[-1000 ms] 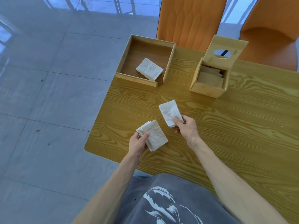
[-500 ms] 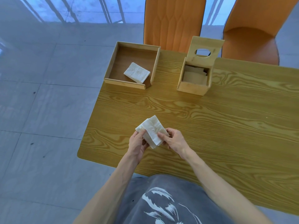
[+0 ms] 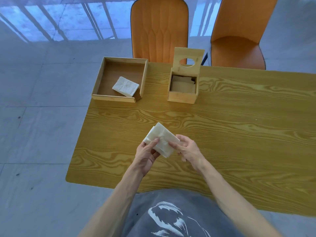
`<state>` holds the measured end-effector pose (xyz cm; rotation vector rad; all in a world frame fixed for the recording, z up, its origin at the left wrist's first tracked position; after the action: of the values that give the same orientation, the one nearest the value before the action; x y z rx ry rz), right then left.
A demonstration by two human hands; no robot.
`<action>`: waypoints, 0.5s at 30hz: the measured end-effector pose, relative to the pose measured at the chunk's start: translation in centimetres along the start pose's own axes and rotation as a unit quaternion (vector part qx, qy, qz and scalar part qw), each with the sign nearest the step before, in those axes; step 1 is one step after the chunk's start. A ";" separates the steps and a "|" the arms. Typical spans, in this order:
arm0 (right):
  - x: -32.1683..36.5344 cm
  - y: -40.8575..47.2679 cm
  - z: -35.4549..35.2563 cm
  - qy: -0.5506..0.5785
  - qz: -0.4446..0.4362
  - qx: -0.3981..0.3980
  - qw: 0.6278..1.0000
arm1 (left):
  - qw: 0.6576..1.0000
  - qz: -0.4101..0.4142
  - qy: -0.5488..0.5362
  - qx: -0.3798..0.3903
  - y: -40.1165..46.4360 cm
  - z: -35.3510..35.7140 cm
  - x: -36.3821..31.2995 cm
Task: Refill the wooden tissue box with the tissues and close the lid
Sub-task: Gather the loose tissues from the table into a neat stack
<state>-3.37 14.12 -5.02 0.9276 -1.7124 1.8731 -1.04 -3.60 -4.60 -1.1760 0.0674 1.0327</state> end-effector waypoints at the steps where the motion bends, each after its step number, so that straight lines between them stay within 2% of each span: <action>1: 0.0 -0.1 -0.6 0.032 0.003 0.034 0.999 | 1.000 -0.005 -0.011 0.024 0.0 0.6 0.1; 2: 0.1 -0.3 -1.1 0.052 -0.003 0.056 0.997 | 0.999 -0.012 -0.014 0.045 0.0 1.2 0.2; 4: 0.1 -0.5 -2.2 0.052 -0.031 0.049 0.997 | 0.996 -0.021 0.009 0.081 0.2 2.1 0.4; 7: 0.7 -0.7 -3.8 0.003 -0.080 0.004 0.997 | 0.987 0.011 0.135 0.091 0.5 3.0 0.1; 9: 1.4 -0.9 -4.7 0.008 -0.120 -0.017 0.993 | 0.965 0.074 0.246 0.061 0.6 3.5 -0.6; 11: 1.8 -0.8 -5.4 0.018 -0.159 -0.035 0.987 | 0.941 0.134 0.308 0.044 0.9 3.8 -1.1; 15: 1.5 -0.3 -5.9 -0.046 -0.207 -0.060 0.975 | 0.884 0.189 0.425 0.035 2.0 3.8 -1.5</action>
<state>-5.27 19.78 -3.75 1.2279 -1.5176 1.4604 -4.96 -1.63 -3.54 -1.5079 1.0557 0.7577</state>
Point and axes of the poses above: each hand's wrist, its own y-axis towards the middle knuckle, its own z-axis out of the palm, x = y × z, the point moved 2 cm from there along y, towards the middle knuckle
